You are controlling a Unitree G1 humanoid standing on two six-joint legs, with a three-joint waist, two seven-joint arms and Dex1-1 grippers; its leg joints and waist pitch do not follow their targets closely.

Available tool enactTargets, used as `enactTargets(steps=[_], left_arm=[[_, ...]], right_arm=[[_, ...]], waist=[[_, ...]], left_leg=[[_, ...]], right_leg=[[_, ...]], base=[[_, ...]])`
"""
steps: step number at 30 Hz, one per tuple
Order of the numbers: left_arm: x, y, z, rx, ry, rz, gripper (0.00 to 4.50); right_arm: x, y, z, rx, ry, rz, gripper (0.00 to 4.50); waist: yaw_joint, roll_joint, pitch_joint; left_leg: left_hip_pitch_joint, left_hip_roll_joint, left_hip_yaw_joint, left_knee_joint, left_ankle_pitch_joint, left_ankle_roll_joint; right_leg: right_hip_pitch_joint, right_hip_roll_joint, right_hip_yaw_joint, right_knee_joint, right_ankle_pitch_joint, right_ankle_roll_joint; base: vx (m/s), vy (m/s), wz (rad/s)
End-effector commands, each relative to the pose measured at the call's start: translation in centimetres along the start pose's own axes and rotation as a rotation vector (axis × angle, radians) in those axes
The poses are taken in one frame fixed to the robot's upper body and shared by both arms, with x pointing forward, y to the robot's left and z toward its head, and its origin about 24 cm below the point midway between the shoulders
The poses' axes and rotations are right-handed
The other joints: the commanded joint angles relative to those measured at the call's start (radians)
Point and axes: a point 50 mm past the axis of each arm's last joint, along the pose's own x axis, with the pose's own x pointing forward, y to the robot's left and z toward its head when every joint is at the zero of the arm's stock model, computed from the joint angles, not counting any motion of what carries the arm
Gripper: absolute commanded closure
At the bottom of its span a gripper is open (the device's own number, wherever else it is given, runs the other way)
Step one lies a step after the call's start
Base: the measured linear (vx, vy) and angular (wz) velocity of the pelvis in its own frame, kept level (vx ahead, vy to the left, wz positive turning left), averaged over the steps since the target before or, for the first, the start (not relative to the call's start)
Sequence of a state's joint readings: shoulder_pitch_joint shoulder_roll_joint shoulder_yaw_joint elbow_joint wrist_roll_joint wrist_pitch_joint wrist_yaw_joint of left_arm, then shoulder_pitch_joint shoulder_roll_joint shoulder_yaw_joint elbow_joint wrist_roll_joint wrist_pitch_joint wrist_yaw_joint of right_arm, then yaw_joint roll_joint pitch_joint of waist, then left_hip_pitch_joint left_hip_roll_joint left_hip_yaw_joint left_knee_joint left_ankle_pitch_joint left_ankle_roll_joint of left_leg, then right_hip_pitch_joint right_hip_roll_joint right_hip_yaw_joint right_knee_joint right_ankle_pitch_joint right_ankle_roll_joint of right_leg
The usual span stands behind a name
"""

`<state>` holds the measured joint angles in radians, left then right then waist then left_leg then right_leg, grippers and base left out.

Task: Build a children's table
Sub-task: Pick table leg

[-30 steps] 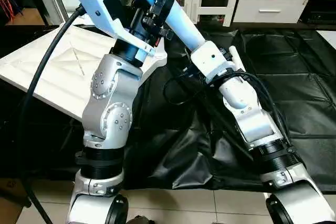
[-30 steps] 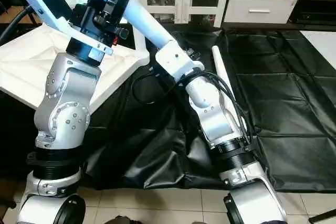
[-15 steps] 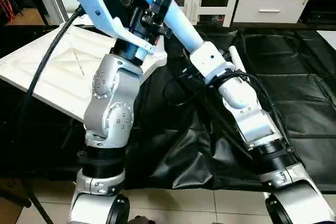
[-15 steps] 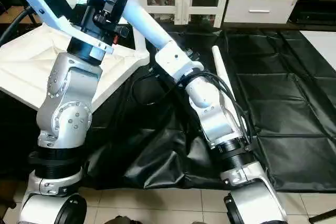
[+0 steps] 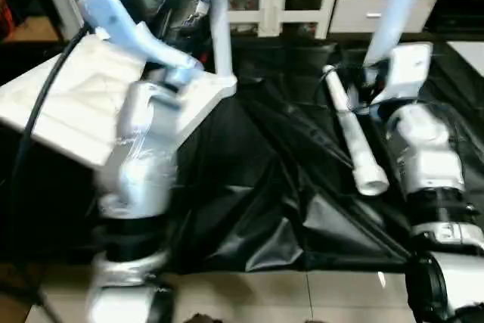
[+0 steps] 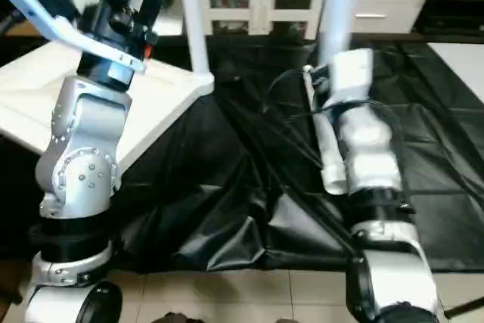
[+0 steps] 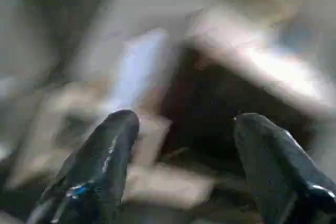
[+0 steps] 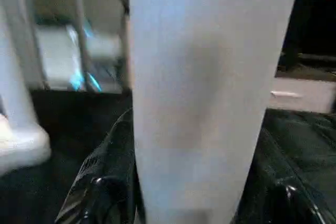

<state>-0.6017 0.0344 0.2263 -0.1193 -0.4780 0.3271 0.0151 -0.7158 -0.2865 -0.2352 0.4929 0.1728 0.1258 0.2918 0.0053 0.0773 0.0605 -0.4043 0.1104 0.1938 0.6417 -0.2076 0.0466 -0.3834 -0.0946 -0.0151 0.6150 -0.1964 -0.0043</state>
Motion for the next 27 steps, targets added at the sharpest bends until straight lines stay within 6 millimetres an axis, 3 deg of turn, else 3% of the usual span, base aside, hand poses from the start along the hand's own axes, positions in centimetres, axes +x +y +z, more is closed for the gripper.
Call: enactTargets(steps=[1, 2, 3, 5, 7, 9, 10, 11, 12, 13, 14, 17, 20, 21, 22, 23, 24, 25, 26, 27], left_arm=[[-1.6, 5.0, -2.2, 0.106, 0.225, 0.245, 0.89], [-2.2, 6.0, -2.8, 0.154, 0.300, 0.279, 0.77], [-3.3, 7.1, -3.4, 0.199, 0.397, 0.319, 0.71], [-4.2, 7.7, -3.2, 0.250, 0.389, 0.361, 0.71], [-4.4, 7.7, -3.1, 0.269, 0.392, 0.350, 0.71], [-4.6, 7.1, -3.2, 0.309, 0.406, 0.269, 0.71], [-4.8, 6.7, -3.3, 0.332, 0.386, 0.231, 0.71], [-4.9, 6.4, -3.2, 0.347, 0.373, 0.214, 0.71], [-4.9, 6.4, -3.2, 0.347, 0.373, 0.214, 0.71], [-5.4, 5.9, -3.5, 0.350, 0.359, 0.165, 0.71], [-6.0, 5.5, -3.7, 0.384, 0.356, 0.147, 0.71], [-6.5, 5.1, -3.9, 0.388, 0.340, 0.151, 0.71], [-7.1, 4.2, -4.4, 0.406, 0.316, 0.099, 0.71], [-7.2, 4.1, -4.5, 0.416, 0.312, 0.087, 0.71], [-7.6, 3.4, -5.3, 0.420, 0.355, 0.004, 0.71], [-7.6, 3.4, -5.3, 0.420, 0.355, 0.004, 0.71], [-7.9, 3.2, -5.6, 0.431, 0.365, -0.018, 0.71], [-8.1, 3.2, -5.8, 0.441, 0.363, -0.013, 0.71], [-8.3, 3.2, -6.0, 0.441, 0.364, -0.004, 0.71], [-8.4, 3.3, -6.2, 0.443, 0.361, 0.008, 0.71]], right_arm=[[-0.9, 0.1, 0.9, 0.066, -0.041, 0.037, 2.64], [-1.2, 0.1, 1.0, 0.073, -0.047, 0.035, 2.64], [-1.7, 0.1, 1.3, 0.076, -0.058, 0.038, 2.64], [-2.3, 0.3, 1.4, 0.070, -0.066, 0.026, 2.64], [-2.5, 0.6, 1.5, 0.077, -0.079, 0.037, 2.64], [-3.4, 1.1, 1.1, 0.015, -0.086, 0.067, 2.64], [-4.0, 1.5, 0.5, -0.005, -0.065, 0.083, 2.64], [-4.5, 1.8, 0.2, -0.014, -0.045, 0.093, 2.64], [-4.5, 1.8, 0.2, -0.014, -0.045, 0.093, 2.64], [-5.2, 2.4, -0.7, 0.002, 0.001, 0.121, 2.64], [-6.1, 3.1, -1.7, 0.018, 0.040, 0.132, 2.64], [-7.1, 4.1, -2.6, 0.020, 0.073, 0.148, 2.64], [-8.9, 5.2, -3.7, 0.070, 0.071, 0.125, 2.64], [-9.2, 5.3, -3.9, 0.064, 0.078, 0.129, 2.64], [-9.5, 5.2, -4.3, 0.041, 0.090, 0.119, 2.64], [-9.5, 5.2, -4.3, 0.041, 0.090, 0.119, 2.64], [-9.6, 5.0, -4.3, 0.048, 0.092, 0.098, 2.64], [-9.7, 4.7, -4.3, 0.070, 0.090, 0.071, 2.64], [-9.7, 4.5, -4.2, 0.070, 0.087, 0.059, 2.64], [-9.8, 4.3, -4.2, 0.066, 0.089, 0.050, 2.64]], waist=[[0.004, -0.006, -0.081], [-0.001, -0.005, -0.082], [0.000, -0.011, -0.084], [0.005, -0.007, -0.081], [0.007, -0.003, -0.083], [0.017, 0.000, -0.076], [0.017, -0.014, -0.074], [0.027, -0.008, -0.075], [0.027, -0.007, -0.075], [0.026, -0.024, -0.074], [0.033, -0.021, -0.073], [0.028, -0.019, -0.070], [0.018, -0.015, -0.064], [0.016, -0.020, -0.062], [0.017, -0.013, -0.062], [0.021, -0.022, -0.061], [0.030, -0.025, -0.062], [0.038, -0.016, -0.064], [0.044, -0.018, -0.068], [0.042, -0.018, -0.066]], left_leg=[[0.030, 0.095, -0.051, -0.080, -0.114, 0.081], [0.032, 0.095, -0.053, -0.084, -0.121, 0.068], [0.039, 0.097, -0.051, -0.084, -0.128, 0.053], [0.037, 0.102, -0.053, -0.091, -0.122, 0.040], [0.043, 0.101, -0.052, -0.094, -0.149, 0.018], [0.050, 0.103, -0.051, -0.106, -0.242, -0.028], [0.048, 0.104, -0.051, -0.108, -0.253, -0.036], [0.049, 0.104, -0.051, -0.110, -0.253, -0.050], [0.047, 0.104, -0.052, -0.110, -0.244, -0.054], [0.042, 0.101, -0.051, -0.110, -0.232, -0.052], [0.039, 0.104, -0.051, -0.111, -0.224, -0.047], [0.037, 0.104, -0.052, -0.115, -0.256, -0.057], [0.039, 0.103, -0.059, -0.123, -0.365, -0.098], [0.038, 0.098, -0.055, -0.121, -0.388, -0.088], [0.038, 0.094, -0.053, -0.119, -0.393, -0.078], [0.029, 0.089, -0.045, -0.107, -0.376, -0.028], [0.013, 0.090, -0.053, -0.067, -0.322, 0.041], [0.003, 0.094, -0.066, -0.032, -0.277, 0.075], [-0.021, 0.108, -0.099, 0.020, -0.201, 0.107], [-0.038, 0.111, -0.114, 0.030, -0.177, 0.113]], right_leg=[[0.040, -0.051, 0.015, -0.049, -0.003, -0.240], [0.035, -0.044, 0.013, -0.048, -0.027, -0.228], [0.029, -0.042, 0.013, -0.050, -0.041, -0.229], [0.028, -0.042, 0.011, -0.054, -0.043, -0.225], [0.020, -0.039, 0.009, -0.053, -0.054, -0.221], [0.011, -0.039, 0.010, -0.062, -0.114, -0.193], [0.013, -0.039, 0.011, -0.064, -0.122, -0.185], [0.011, -0.043, 0.014, -0.062, -0.116, -0.167], [0.011, -0.043, 0.015, -0.062, -0.104, -0.160], [0.015, -0.043, 0.016, -0.065, -0.092, -0.154], [0.017, -0.052, 0.021, -0.063, -0.102, -0.149], [0.014, -0.050, 0.022, -0.069, -0.148, -0.130], [0.004, -0.050, 0.026, -0.082, -0.271, -0.096], [0.002, -0.059, 0.030, -0.089, -0.303, -0.089], [0.003, -0.067, 0.034, -0.094, -0.321, -0.089], [0.008, -0.094, 0.049, -0.112, -0.360, -0.088], [0.024, -0.156, 0.084, -0.138, -0.411, -0.097], [0.035, -0.205, 0.114, -0.154, -0.444, -0.099], [0.054, -0.269, 0.147, -0.174, -0.513, -0.105], [0.057, -0.279, 0.147, -0.176, -0.538, -0.110]], base=[[0.000, 0.000, 0.00], [0.000, 0.000, 0.00], [0.000, 0.000, 0.00], [0.000, 0.000, 0.00], [0.000, 0.000, 0.00], [0.000, 0.000, 0.00], [0.000, 0.000, 0.00], [0.000, 0.000, 0.00], [0.000, 0.000, 0.00], [0.000, 0.000, 0.00], [0.000, 0.000, 0.00], [0.000, 0.000, 0.00], [0.000, 0.000, 0.00], [0.000, 0.000, 0.00], [0.000, 0.000, 0.00], [0.000, 0.000, 0.00], [0.000, 0.000, 0.00], [0.000, 0.000, 0.00], [-0.007, 0.113, -0.08], [-0.001, 0.079, -0.06]])
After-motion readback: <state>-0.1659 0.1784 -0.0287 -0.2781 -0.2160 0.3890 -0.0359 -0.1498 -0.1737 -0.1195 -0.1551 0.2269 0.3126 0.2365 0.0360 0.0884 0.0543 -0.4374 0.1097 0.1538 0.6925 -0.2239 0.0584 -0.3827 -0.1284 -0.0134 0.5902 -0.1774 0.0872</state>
